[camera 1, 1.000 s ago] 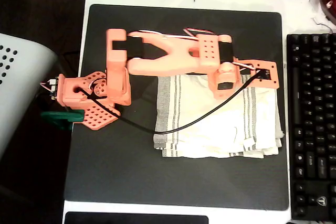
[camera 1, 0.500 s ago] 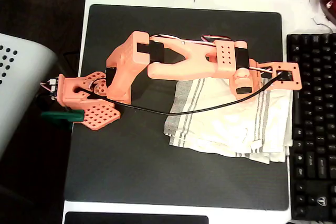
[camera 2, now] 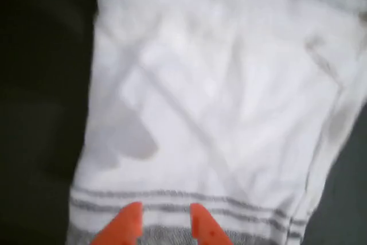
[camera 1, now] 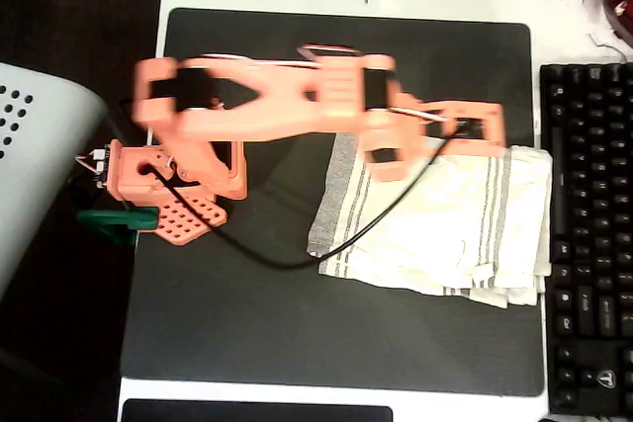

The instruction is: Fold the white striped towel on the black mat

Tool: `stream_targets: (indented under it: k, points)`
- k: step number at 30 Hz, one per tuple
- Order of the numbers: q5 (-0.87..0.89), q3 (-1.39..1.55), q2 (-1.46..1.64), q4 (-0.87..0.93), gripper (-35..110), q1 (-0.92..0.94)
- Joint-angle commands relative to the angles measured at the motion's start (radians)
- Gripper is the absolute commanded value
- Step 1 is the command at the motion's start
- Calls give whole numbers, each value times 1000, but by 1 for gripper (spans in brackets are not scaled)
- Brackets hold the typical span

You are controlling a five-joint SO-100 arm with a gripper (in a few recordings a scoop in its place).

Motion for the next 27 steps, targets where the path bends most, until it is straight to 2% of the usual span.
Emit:
stream_targets:
  k: [1,7,14,27]
  points:
    - [5,186,267,11,7,12]
    - [-5,451,580,44,0,52]
    - [-29,741,922,43,0,57]
    - [-3,974,1310,195,0,54]
